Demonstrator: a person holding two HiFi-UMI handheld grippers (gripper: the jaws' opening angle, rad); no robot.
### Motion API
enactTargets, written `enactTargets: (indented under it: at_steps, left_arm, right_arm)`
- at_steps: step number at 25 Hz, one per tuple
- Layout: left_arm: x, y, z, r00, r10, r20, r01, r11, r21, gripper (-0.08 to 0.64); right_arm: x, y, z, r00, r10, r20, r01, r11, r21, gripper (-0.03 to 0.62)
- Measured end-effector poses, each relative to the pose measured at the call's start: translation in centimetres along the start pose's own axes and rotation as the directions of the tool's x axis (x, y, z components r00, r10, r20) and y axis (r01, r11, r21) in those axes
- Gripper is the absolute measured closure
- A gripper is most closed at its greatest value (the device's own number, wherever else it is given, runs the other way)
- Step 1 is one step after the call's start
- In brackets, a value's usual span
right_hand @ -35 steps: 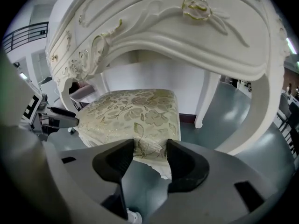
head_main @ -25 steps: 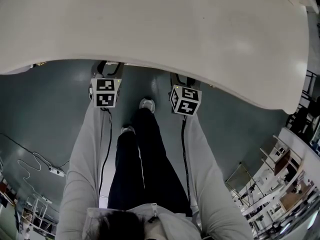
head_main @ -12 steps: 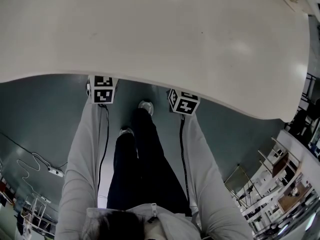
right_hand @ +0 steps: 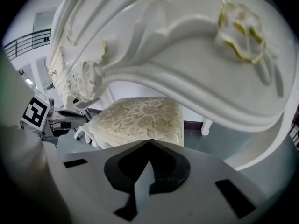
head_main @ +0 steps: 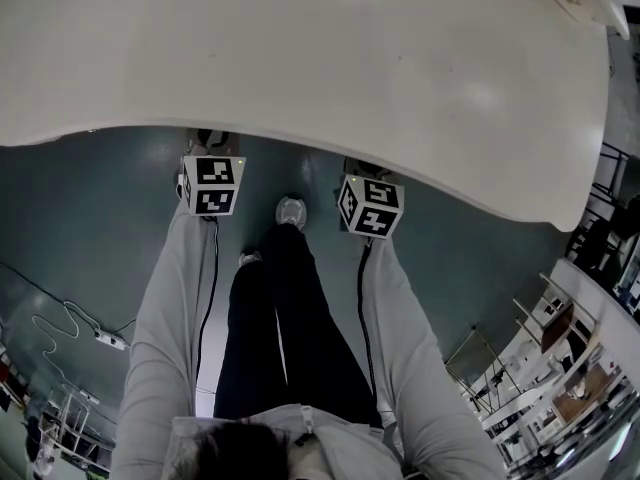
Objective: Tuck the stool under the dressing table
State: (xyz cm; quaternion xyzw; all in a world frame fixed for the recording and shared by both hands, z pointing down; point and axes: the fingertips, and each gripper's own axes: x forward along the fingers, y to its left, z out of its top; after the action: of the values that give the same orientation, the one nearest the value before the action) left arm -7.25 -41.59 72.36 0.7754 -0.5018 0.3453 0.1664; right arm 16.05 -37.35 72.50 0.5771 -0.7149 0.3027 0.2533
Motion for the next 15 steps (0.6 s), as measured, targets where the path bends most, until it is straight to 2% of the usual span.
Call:
enactTargets:
  at_steps: [3, 9, 15]
  left_arm:
    - [-1.5, 0.0, 0.3, 1.0, 0.009, 0.014, -0.009, 1.0, 0.008, 0.549]
    - [-5.2, -0.2, 1.7, 0.998, 0.013, 0.066, -0.014, 1.0, 0.007, 0.552]
    - [-10.4, -1.2, 4.2, 0.99, -0.022, 0.139, 0.026, 0.999, -0.026, 0.552]
  right_arm:
    - [-1.4, 1.3, 0.4, 1.0, 0.027, 0.014, -0.027, 1.0, -0.015, 0.591]
    - [-4.5, 3.2, 1.5, 0.999, 0.041, 0.03, -0.039, 0.997, -0.066, 0.591]
    - [-9.2, 4.8, 3.1, 0.995, 0.047, 0.084, -0.04, 0.996, -0.08, 0.591]
